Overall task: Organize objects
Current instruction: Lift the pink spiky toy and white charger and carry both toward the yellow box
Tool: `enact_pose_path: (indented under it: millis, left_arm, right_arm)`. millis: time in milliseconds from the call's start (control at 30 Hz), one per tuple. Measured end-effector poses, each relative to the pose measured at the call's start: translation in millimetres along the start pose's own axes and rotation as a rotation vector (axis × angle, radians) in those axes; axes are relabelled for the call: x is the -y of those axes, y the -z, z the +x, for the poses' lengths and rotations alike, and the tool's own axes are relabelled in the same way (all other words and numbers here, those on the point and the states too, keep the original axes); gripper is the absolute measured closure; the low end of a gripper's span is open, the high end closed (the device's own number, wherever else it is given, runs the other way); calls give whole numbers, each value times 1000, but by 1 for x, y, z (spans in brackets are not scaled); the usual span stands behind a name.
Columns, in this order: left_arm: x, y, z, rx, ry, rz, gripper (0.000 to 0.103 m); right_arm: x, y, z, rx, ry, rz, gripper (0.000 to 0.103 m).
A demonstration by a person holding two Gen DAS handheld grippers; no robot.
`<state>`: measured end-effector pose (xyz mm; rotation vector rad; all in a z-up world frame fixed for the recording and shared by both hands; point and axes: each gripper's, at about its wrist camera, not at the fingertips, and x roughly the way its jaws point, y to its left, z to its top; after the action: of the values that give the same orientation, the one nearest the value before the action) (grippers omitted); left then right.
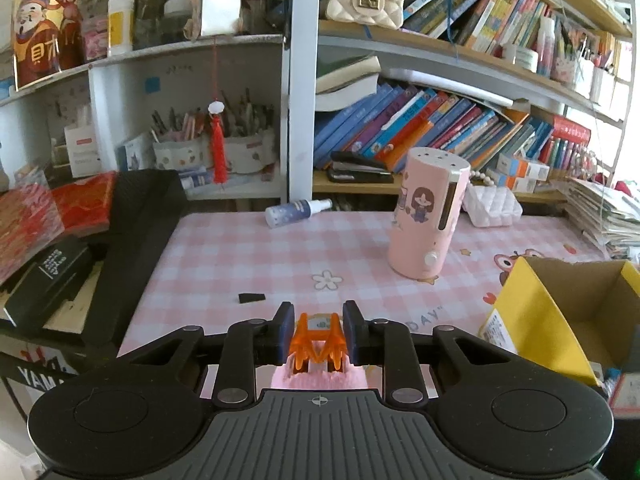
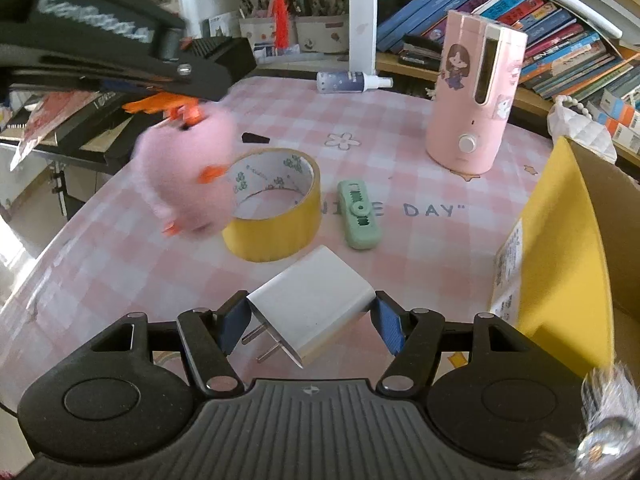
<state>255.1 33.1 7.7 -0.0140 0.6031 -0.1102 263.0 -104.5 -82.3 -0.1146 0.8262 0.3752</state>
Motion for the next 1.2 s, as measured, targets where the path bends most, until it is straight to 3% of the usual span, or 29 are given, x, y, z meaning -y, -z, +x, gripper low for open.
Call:
enact_pose_path:
  millis: [667,1200]
  left_arm:
    - [-31,49,-71,-16,18,-67,80]
    - [-48,87,-134,18,65,-92,80]
  right_arm:
    - [-30,18,-65,59,45,42,39]
    - [-75,59,-108,55,88,41,40]
